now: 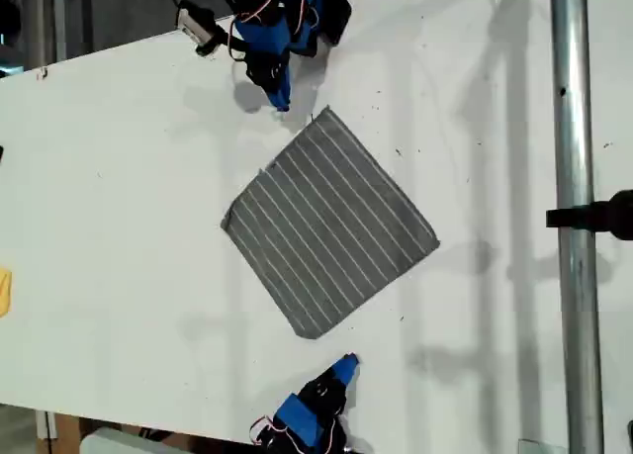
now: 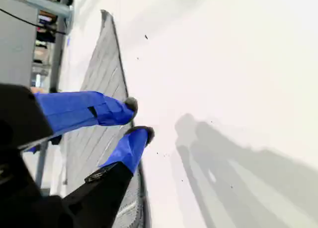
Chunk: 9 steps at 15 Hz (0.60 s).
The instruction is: Grasp corners of a towel and fold twice.
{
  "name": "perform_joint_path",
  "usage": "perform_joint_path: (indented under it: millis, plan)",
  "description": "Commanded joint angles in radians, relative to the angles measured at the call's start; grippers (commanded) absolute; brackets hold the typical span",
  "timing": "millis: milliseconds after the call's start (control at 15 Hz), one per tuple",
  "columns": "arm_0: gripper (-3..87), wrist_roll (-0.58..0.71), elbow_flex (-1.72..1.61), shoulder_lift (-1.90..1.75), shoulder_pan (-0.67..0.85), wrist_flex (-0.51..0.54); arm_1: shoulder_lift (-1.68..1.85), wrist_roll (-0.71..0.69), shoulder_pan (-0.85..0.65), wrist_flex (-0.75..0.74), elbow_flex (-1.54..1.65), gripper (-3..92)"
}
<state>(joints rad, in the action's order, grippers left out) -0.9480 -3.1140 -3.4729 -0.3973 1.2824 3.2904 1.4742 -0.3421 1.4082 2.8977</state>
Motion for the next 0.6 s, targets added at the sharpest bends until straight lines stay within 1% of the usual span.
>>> perform_joint_path:
  millis: [0, 533]
  plan:
    - [-1.5, -0.77, -0.008, -0.002, 0.532, 0.006, -0.005, -0.011, 0.241, 0.005, -0.018, -0.3]
    - [-1.5, -0.759, -0.008, -0.002, 0.538, 0.006, -0.005, -0.02, 0.25, -0.005, -0.021, -0.3]
